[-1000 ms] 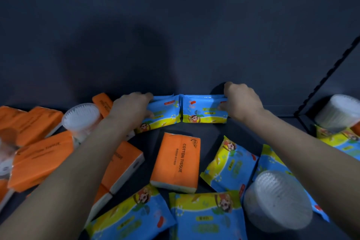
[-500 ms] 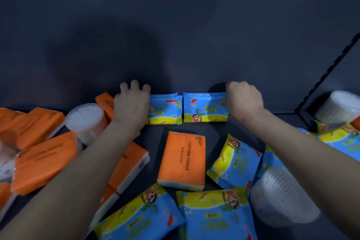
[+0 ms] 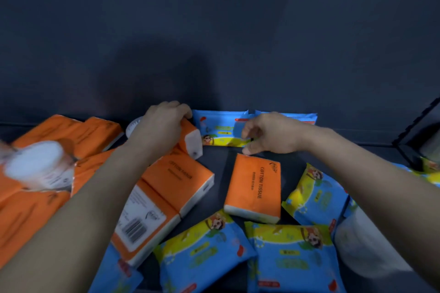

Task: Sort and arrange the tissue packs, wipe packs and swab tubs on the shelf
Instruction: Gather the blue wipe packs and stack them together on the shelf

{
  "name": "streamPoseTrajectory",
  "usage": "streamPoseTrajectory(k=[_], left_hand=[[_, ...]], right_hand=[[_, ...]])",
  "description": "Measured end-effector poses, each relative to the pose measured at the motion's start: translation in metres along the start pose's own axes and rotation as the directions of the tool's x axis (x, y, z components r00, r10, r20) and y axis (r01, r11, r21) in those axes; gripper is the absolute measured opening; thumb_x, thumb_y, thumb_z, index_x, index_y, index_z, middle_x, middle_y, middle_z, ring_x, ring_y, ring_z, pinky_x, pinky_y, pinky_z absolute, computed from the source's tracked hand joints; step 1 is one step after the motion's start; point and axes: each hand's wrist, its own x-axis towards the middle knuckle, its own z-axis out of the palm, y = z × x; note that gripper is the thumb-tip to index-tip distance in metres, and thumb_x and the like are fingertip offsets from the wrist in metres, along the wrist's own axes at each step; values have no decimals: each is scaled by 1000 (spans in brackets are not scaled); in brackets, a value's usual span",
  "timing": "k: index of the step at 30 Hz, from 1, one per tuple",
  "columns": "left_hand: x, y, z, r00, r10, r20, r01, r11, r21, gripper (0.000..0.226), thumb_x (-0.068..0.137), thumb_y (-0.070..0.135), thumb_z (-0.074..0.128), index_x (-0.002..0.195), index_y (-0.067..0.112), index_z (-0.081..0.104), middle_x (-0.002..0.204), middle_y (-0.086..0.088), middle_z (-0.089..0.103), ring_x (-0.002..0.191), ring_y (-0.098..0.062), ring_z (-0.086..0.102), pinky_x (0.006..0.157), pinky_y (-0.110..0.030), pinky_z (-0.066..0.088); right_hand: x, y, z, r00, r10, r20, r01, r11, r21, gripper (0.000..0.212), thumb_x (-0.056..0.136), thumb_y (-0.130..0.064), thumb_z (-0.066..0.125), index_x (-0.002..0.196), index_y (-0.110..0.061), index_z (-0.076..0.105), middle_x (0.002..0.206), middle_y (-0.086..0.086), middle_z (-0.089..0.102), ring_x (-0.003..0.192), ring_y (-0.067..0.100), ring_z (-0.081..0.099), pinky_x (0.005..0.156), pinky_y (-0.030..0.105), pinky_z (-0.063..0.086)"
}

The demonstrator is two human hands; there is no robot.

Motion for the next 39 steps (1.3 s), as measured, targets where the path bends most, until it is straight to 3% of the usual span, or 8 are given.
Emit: streamPoseTrajectory(k=[6, 11, 17, 21, 26, 32, 36, 39], left_hand=[[-2, -12, 3, 976, 76, 204, -96, 991, 94, 52, 81, 11, 54, 132, 20, 47, 135, -2, 45, 124, -23, 39, 104, -33, 25], [3, -13, 5, 967, 136, 217, -169, 976, 139, 47, 83, 10, 53, 129, 19, 49, 130, -2, 47, 123, -23, 38, 103, -32, 23], [6, -7, -7, 977, 206, 52, -199, 972, -124, 38, 74, 19, 45, 108, 12, 61, 105, -7, 58, 99, -27, 53, 87, -33, 36], [3, 6, -23, 993, 89, 77, -54, 928, -369, 29, 76, 18, 69, 101, 22, 55, 93, 6, 58, 86, -13, 54, 73, -28, 40], [0, 36, -33, 998, 65, 20, -47, 871, -490, 25, 76, 26, 70, 97, 21, 56, 88, 4, 58, 79, -10, 55, 70, -27, 44], [4, 88, -45, 990, 53, -131, -111, 868, -484, 40, 77, 31, 71, 114, 23, 56, 101, 8, 53, 88, -7, 50, 73, -18, 36], [9, 152, -54, 979, 87, -184, -172, 840, -515, 40, 78, 30, 71, 115, 25, 57, 97, 9, 51, 80, 1, 49, 68, -9, 34], [11, 221, -54, 961, 174, -215, -263, 817, -514, 40, 77, 27, 72, 115, 22, 57, 99, 8, 53, 78, -2, 49, 70, -7, 34]], right_hand=[[-5, -18, 6, 922, 65, 382, -57, 998, -33, 71, 79, -28, 73, 139, -37, 37, 130, -5, 48, 125, 17, 46, 101, 27, 38], [-6, -21, 15, 876, 123, 466, -80, 991, -110, 86, 77, -16, 74, 143, -42, 26, 142, -4, 40, 127, 17, 41, 92, 23, 36], [-14, -15, 13, 938, 119, 326, -132, 991, 18, 76, 73, -13, 76, 135, -38, 40, 116, -10, 46, 110, 15, 47, 84, 24, 40], [-23, -5, 2, 982, 92, 162, -130, 962, 239, 44, 69, -6, 77, 103, -26, 57, 89, -8, 58, 87, 13, 56, 73, 28, 47], [-41, 10, -17, 985, 155, -79, -120, 933, 339, 39, 69, -10, 76, 101, -19, 56, 93, -1, 61, 83, 15, 57, 74, 30, 48], [-91, 49, -36, 901, 271, -338, -90, 881, 465, 37, 65, -6, 76, 91, -18, 53, 77, -5, 54, 71, 12, 52, 62, 28, 44], [-145, 90, -43, 807, 349, -476, -112, 882, 458, 47, 70, -6, 73, 111, -19, 53, 92, -2, 54, 73, 12, 50, 62, 24, 41], [-197, 129, -44, 716, 414, -562, -172, 885, 433, 39, 71, -8, 70, 108, -18, 61, 94, 2, 58, 82, 17, 53, 64, 25, 40]])
